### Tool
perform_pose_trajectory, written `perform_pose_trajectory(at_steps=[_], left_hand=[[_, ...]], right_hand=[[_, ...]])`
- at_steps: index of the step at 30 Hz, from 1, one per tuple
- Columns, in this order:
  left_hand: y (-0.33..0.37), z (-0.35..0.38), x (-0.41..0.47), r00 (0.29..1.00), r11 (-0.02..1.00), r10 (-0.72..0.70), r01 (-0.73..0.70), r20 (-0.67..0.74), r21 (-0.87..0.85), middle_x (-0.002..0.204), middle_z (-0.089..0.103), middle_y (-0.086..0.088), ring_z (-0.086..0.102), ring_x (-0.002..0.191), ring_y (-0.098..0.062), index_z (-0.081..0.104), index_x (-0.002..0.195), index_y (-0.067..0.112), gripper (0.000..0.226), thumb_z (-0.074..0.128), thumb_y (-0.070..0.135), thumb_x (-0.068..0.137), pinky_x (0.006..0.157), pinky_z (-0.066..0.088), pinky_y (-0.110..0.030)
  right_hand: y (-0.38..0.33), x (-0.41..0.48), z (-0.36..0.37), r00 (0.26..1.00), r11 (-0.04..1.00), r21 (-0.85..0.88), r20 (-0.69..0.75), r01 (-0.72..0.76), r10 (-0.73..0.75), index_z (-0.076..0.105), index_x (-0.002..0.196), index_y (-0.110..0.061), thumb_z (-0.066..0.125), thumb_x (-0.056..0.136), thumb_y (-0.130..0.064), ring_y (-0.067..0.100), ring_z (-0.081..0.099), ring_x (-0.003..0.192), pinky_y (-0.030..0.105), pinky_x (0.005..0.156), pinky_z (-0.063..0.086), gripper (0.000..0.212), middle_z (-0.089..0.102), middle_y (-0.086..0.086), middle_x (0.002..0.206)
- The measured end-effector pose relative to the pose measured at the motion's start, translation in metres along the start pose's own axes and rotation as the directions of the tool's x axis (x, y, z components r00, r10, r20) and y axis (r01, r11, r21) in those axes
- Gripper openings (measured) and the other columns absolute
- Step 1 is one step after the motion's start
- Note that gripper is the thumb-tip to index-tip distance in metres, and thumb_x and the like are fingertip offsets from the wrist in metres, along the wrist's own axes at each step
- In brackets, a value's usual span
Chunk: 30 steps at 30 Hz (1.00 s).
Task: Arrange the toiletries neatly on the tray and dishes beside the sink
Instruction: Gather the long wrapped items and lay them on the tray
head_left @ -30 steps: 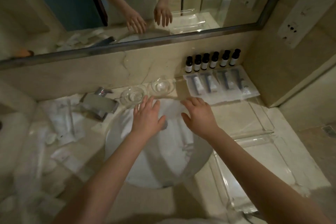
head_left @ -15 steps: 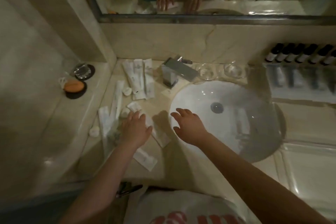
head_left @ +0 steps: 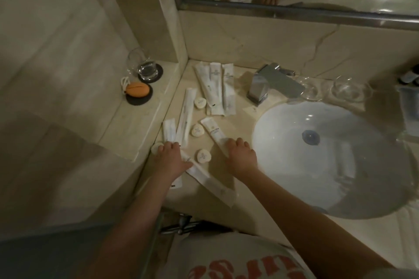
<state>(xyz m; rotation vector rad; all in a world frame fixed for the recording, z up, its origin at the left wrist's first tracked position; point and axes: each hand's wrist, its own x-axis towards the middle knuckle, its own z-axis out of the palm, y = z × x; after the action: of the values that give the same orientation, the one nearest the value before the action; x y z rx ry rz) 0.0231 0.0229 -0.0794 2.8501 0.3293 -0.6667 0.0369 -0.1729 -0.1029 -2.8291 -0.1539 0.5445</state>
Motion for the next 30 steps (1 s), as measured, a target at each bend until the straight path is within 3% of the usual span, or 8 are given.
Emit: perform_pose_trajectory(at_steps=[6,14,20,22,24,26,28,30], left_hand=[[-0.005,0.001,0.01,0.999,0.999,-0.032,0.033,0.04,-0.035,0.137,0.04,-0.011,0.034,0.127,-0.03,0.039,0.129,0.012,0.079,0.07,0.055,0.07,0.101,0.035,-0.041],[-0.01,-0.004,0.017,0.994,0.998,-0.026,0.031,0.106,-0.047,0.139,0.039,-0.01,0.031,0.131,-0.029,0.042,0.131,0.013,0.087,0.073,0.059,0.063,0.105,0.036,-0.043],[-0.007,-0.012,0.015,0.993,0.993,-0.024,0.037,0.114,-0.116,0.12,0.054,-0.009,0.054,0.106,-0.026,0.046,0.119,0.017,0.073,0.078,0.05,0.063,0.081,0.05,-0.037],[-0.009,-0.013,0.014,0.992,0.987,-0.013,0.032,0.122,-0.156,0.117,0.055,-0.006,0.055,0.103,-0.025,0.047,0.119,0.017,0.071,0.078,0.048,0.064,0.08,0.05,-0.036],[-0.011,-0.014,0.015,0.99,0.971,-0.008,0.042,0.143,-0.237,0.11,0.056,-0.004,0.056,0.097,-0.022,0.05,0.116,0.016,0.064,0.078,0.044,0.066,0.079,0.051,-0.035],[-0.013,-0.017,0.016,0.989,0.95,0.011,0.036,0.149,-0.312,0.099,0.054,-0.005,0.054,0.086,-0.018,0.055,0.095,0.013,0.04,0.078,0.036,0.071,0.068,0.047,-0.029],[-0.015,-0.019,0.019,0.988,0.922,0.016,0.044,0.153,-0.385,0.097,0.051,-0.007,0.05,0.083,-0.017,0.052,0.08,0.014,0.028,0.075,0.03,0.076,0.058,0.037,-0.024],[-0.016,-0.024,0.016,0.986,0.888,0.027,0.052,0.166,-0.456,0.116,0.05,-0.009,0.05,0.105,-0.021,0.055,0.114,0.006,0.045,0.072,0.03,0.08,0.073,0.043,-0.026]], right_hand=[[0.001,0.013,-0.008,0.983,0.973,0.162,0.097,-0.167,0.153,0.042,0.114,-0.012,0.061,0.085,-0.025,0.027,0.058,0.095,0.036,0.075,0.046,0.037,0.059,0.005,0.1],[-0.004,0.023,-0.011,0.966,0.931,0.275,0.158,-0.242,0.204,0.064,0.108,-0.018,0.059,0.077,-0.018,0.026,0.062,0.092,0.039,0.082,0.056,0.031,0.064,0.006,0.102],[-0.002,0.012,-0.011,0.998,0.982,0.183,0.037,-0.056,0.05,0.051,0.115,-0.016,0.056,0.085,-0.025,0.027,0.053,0.096,0.036,0.078,0.05,0.032,0.051,0.009,0.105],[0.004,0.01,-0.011,0.997,0.969,0.235,0.048,-0.077,0.068,0.047,0.106,-0.015,0.054,0.086,-0.017,0.024,0.054,0.085,0.036,0.072,0.05,0.022,0.052,0.006,0.095],[0.009,0.01,-0.011,0.991,0.936,0.327,0.07,-0.129,0.112,0.042,0.114,-0.015,0.054,0.087,-0.011,0.023,0.055,0.082,0.033,0.067,0.047,0.03,0.055,0.004,0.095],[0.014,0.01,-0.014,0.987,0.894,0.42,0.088,-0.158,0.133,0.04,0.127,-0.015,0.059,0.086,-0.011,0.027,0.06,0.091,0.032,0.072,0.047,0.046,0.059,0.007,0.105],[0.018,0.011,-0.018,0.987,0.897,0.414,0.111,-0.155,0.119,0.051,0.121,-0.013,0.062,0.084,-0.014,0.025,0.059,0.094,0.03,0.076,0.046,0.039,0.062,0.007,0.106],[0.023,0.012,-0.02,0.985,0.912,0.38,0.13,-0.157,0.116,0.059,0.099,-0.013,0.062,0.081,-0.014,0.022,0.055,0.084,0.029,0.072,0.044,0.018,0.06,0.002,0.088]])
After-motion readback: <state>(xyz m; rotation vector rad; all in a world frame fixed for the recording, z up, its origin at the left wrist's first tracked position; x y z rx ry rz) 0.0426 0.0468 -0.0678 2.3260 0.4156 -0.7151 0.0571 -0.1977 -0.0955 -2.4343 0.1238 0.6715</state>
